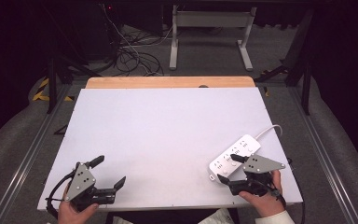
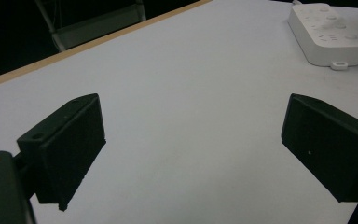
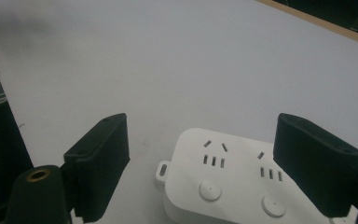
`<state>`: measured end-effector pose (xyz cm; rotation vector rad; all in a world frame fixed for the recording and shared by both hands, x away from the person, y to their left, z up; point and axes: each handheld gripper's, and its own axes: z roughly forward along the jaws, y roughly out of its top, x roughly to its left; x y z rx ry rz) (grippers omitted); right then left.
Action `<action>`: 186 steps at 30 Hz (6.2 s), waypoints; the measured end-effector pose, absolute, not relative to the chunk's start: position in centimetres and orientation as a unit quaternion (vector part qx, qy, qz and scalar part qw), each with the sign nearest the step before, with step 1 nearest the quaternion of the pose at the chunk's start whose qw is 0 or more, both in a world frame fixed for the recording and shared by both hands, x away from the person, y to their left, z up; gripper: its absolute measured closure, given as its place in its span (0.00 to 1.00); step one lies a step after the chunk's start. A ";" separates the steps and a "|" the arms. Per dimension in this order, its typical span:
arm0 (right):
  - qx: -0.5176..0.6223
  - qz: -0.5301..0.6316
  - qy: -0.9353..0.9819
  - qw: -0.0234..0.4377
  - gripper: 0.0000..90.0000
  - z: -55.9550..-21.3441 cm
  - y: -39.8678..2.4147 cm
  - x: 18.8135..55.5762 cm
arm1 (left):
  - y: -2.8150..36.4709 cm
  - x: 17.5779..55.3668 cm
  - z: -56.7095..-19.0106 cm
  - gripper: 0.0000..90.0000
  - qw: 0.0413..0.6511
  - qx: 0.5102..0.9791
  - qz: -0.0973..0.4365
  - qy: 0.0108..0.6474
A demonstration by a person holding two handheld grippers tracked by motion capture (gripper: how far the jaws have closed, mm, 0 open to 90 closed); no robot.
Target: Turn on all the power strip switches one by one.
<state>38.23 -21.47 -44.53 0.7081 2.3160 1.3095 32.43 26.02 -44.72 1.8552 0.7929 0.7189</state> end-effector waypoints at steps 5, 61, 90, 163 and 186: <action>0.251 0.467 0.826 0.193 0.23 -44.4 -21.4 38.1 | 26.0 32.4 -44.7 0.07 0.478 0.759 0.297 0.327; 0.299 0.316 0.893 0.115 1.00 -41.7 -20.1 41.9 | 25.7 32.6 -44.9 0.09 0.470 0.764 0.298 0.327; 0.302 0.259 0.913 0.088 1.00 -43.7 -19.1 42.3 | 25.6 32.8 -45.0 0.09 0.464 0.768 0.297 0.327; 0.294 0.252 0.912 0.138 1.00 -43.6 -18.8 41.6 | 25.5 32.7 -45.0 0.09 0.463 0.768 0.296 0.329; 0.317 0.263 0.899 0.150 1.00 -42.9 -20.2 42.4 | 25.5 32.9 -45.0 0.09 0.461 0.768 0.300 0.328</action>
